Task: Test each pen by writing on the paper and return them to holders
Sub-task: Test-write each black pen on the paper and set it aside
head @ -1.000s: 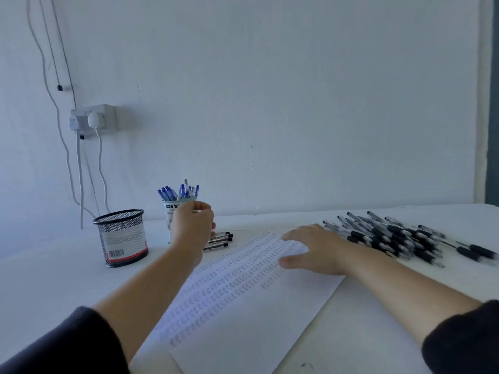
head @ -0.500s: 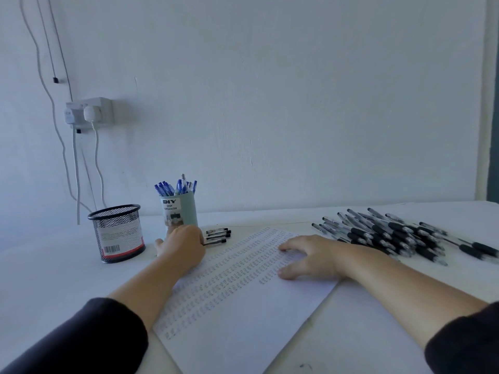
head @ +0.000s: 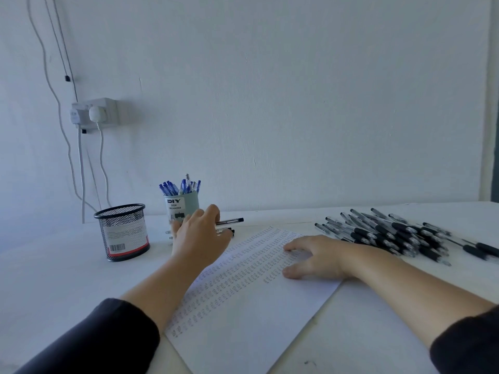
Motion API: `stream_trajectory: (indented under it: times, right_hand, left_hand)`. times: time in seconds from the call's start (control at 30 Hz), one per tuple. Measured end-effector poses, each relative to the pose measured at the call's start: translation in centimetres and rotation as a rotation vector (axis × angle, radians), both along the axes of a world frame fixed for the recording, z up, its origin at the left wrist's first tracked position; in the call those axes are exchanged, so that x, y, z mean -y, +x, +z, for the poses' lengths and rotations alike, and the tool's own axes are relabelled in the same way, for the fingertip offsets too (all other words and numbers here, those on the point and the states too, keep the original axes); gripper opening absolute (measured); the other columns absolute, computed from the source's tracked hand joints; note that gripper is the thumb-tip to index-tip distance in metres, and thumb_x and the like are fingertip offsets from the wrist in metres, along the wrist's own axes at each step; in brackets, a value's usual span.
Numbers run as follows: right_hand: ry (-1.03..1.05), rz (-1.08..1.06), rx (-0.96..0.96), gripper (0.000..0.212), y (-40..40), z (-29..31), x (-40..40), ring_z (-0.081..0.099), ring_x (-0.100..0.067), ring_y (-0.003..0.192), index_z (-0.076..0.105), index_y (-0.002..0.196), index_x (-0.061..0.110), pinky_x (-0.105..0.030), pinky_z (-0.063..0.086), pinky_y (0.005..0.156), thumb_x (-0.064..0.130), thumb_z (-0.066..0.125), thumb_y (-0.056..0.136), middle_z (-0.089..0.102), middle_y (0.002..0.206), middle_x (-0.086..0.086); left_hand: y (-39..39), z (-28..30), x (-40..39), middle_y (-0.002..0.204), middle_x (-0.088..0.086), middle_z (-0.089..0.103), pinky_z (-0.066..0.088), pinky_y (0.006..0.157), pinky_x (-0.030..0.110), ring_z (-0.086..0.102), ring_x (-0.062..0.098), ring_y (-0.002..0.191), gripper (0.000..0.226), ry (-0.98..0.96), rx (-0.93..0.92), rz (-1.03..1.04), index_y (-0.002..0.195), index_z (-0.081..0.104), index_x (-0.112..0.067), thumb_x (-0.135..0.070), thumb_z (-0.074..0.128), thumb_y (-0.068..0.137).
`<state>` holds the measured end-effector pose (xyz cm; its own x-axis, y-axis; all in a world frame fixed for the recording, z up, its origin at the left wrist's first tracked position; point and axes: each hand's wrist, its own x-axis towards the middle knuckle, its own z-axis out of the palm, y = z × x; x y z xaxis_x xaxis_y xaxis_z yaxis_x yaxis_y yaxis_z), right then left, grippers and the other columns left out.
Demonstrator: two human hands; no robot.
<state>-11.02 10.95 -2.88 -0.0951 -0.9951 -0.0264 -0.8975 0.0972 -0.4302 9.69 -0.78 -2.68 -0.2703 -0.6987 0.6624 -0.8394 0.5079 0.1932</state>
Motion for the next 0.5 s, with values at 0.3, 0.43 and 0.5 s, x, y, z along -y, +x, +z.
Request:
stream_trajectory:
  times: [0.3,0.43,0.5]
  right_hand:
    - [-0.003,0.008,0.019,0.074,-0.2,-0.2,0.2,0.03,-0.016,0.139,0.038,0.14,0.043,-0.036,0.025,0.115,0.061,0.067,0.074,0.029,0.153,0.007]
    - [-0.004,0.002,0.028,0.074,-0.4,-0.4,0.3,0.029,-0.015,0.139,0.038,0.139,0.044,-0.037,0.024,0.115,0.062,0.067,0.073,0.028,0.153,0.008]
    - [-0.004,0.0,0.029,0.075,-0.4,-0.4,0.3,0.029,-0.015,0.139,0.039,0.139,0.044,-0.037,0.024,0.115,0.063,0.067,0.072,0.028,0.153,0.008]
  left_hand:
    - [-0.2,0.5,-1.0,0.062,-0.009,0.044,0.022,0.078,0.034,0.044,0.017,0.076,0.059,-0.049,0.069,0.092,0.063,0.035,-0.021,-0.076,0.056,0.067]
    - [-0.2,0.4,-1.1,0.06,-0.008,0.042,0.022,0.077,0.033,0.044,0.017,0.075,0.055,-0.052,0.08,0.088,0.062,0.035,-0.02,-0.071,0.056,0.069]
    - [-0.1,0.4,-1.2,0.059,-0.008,0.041,0.021,0.076,0.032,0.043,0.017,0.073,0.054,-0.044,0.07,0.075,0.062,0.035,-0.019,-0.07,0.053,0.067]
